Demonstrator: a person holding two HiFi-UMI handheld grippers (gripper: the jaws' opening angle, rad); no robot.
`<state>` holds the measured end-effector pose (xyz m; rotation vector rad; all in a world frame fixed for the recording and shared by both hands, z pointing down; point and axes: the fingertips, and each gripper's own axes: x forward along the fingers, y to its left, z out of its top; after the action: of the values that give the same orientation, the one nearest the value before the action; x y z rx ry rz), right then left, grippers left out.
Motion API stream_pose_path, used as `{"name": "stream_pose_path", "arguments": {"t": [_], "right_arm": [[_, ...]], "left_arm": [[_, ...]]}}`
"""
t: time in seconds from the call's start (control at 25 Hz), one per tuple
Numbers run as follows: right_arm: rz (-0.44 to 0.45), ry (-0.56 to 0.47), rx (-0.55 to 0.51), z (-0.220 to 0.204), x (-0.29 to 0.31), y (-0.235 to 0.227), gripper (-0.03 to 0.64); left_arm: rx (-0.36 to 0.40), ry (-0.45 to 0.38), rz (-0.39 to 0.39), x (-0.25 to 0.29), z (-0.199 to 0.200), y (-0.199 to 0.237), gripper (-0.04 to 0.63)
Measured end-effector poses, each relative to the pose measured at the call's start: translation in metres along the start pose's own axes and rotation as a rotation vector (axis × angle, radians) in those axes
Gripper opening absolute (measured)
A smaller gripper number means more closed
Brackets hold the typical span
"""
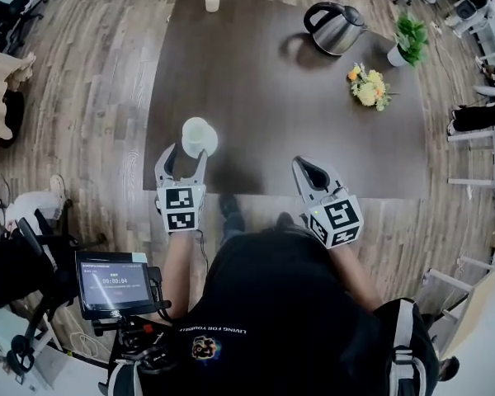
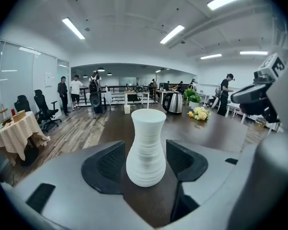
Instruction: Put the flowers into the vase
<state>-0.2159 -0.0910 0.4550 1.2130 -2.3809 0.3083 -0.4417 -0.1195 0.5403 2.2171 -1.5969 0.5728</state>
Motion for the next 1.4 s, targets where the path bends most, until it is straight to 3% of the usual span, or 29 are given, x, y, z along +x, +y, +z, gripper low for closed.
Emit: {"name": "stream_pose_path", "arguments": {"t": [0.44, 0.68, 1.4], "right_arm": [[-0.1, 0.026, 0.056, -0.003, 0.007, -0.032, 0.02], [-0.14, 0.022, 0.059, -0.006, -0.006, -0.031, 0.02], [-0.141, 0.007, 0.067, -0.002, -0.002, -0.046, 0.02]], "left_arm": [[0.052, 0.01, -0.095, 0.058, 0.02, -0.005, 0.264], [0.07, 0.002, -0.118, 0.058, 0.02, -0.009, 0.265], [0.083, -0.014, -0.128, 0.055, 0.026, -0.021, 0.244]]}}
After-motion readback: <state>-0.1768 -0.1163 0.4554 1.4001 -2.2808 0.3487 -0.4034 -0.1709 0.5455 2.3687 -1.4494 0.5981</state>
